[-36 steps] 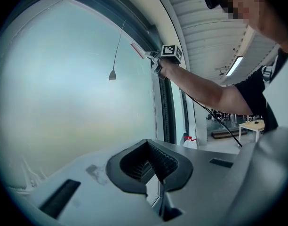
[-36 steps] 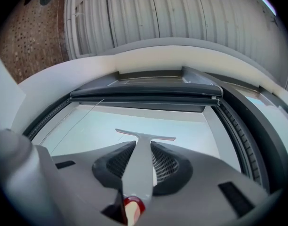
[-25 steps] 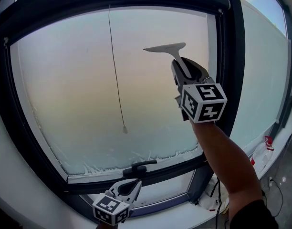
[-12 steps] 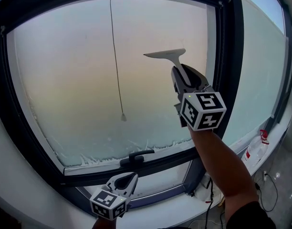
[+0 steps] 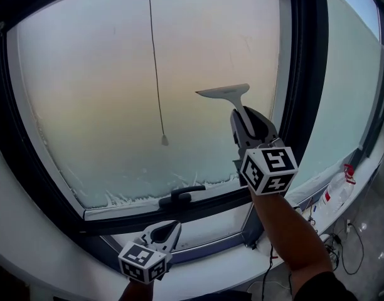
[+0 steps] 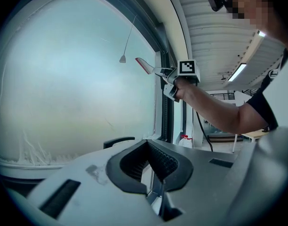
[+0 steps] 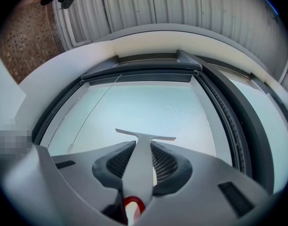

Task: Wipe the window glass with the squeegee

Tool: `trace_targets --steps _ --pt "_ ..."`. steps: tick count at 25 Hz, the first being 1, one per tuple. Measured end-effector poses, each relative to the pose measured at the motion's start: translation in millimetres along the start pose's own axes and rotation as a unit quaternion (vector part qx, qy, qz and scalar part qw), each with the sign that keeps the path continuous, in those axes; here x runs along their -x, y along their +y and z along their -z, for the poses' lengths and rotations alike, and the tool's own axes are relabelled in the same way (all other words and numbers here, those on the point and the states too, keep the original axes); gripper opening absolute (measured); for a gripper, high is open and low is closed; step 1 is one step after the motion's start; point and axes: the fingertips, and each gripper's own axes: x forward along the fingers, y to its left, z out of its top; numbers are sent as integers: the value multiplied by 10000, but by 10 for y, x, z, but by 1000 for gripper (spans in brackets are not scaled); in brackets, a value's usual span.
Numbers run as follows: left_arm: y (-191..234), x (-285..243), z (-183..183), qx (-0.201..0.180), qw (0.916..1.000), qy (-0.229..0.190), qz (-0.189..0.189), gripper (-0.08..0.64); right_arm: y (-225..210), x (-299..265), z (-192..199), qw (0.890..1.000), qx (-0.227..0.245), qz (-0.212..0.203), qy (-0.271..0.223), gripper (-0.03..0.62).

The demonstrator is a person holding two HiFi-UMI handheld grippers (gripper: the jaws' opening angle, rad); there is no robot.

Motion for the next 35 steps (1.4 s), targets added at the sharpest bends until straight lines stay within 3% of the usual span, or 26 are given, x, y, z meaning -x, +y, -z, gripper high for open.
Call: trace_targets --steps 6,14,24,35 --pt "81 -4 115 160 9999 -6 -35 1 88 222 453 9991 -313 -1 298 84" --pt "106 32 293 376 9992 95 -49 0 270 493 1011 9968 -202 27 768 84" --pt "152 146 317 580 9982 119 -120 0 421 664 1419 9923 -253 39 1214 84" --pt "141 270 413 512 9984 239 -58 0 586 853 1858 9852 -334 74 1680 84"
